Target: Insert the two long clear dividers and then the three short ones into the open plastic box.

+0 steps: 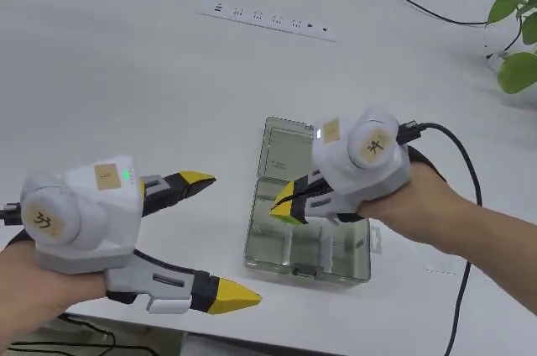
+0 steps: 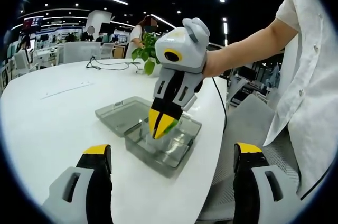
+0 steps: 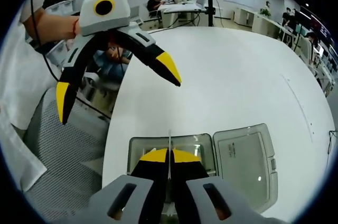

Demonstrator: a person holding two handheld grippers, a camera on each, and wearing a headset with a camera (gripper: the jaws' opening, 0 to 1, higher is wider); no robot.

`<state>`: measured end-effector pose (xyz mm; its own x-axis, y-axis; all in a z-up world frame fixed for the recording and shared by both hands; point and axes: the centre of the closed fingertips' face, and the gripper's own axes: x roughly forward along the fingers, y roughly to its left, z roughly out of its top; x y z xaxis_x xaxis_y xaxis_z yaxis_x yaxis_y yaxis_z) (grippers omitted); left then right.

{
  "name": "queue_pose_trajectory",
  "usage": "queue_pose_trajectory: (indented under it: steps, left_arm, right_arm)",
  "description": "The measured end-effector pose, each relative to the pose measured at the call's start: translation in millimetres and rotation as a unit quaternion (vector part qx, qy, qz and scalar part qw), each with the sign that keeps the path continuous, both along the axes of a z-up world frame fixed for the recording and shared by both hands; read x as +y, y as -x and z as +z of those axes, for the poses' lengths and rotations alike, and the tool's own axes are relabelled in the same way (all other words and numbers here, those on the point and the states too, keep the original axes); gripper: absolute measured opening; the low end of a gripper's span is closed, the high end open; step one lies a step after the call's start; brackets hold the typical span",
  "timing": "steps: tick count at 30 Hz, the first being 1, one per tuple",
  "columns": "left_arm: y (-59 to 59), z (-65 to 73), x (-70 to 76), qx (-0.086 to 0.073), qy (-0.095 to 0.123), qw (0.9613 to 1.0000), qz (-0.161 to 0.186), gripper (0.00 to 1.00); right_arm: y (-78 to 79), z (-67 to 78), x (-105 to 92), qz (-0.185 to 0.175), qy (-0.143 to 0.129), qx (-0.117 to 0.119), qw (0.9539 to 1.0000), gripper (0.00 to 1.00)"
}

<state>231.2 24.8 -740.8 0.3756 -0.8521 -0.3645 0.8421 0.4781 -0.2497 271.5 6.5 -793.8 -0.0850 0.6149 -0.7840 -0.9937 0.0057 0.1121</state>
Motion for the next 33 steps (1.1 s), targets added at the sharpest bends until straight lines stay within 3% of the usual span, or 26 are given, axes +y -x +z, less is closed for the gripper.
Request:
queue_pose_trajectory:
  steps: [5, 23, 33]
  left_arm:
    - [-0.6, -0.7, 0.8, 0.000, 0.001, 1.0000, 0.000, 0.98]
    - [-0.5, -2.8, 3.3, 0.002, 0.002, 1.0000, -0.002, 0.98]
    - [-0.6, -1.9, 3.5, 0.000, 0.001, 1.0000, -0.003, 0.97]
  right_arm:
    - [0.5, -4.8, 2.3, 0.002, 0.008, 0.001, 1.0000, 0.02]
    - [4.6, -29.9, 3.2, 0.031, 0.075, -0.020, 0.9965, 0.02]
    - [3.4, -28.6, 3.2, 0.029, 0.075, -0.024, 0.9964, 0.03]
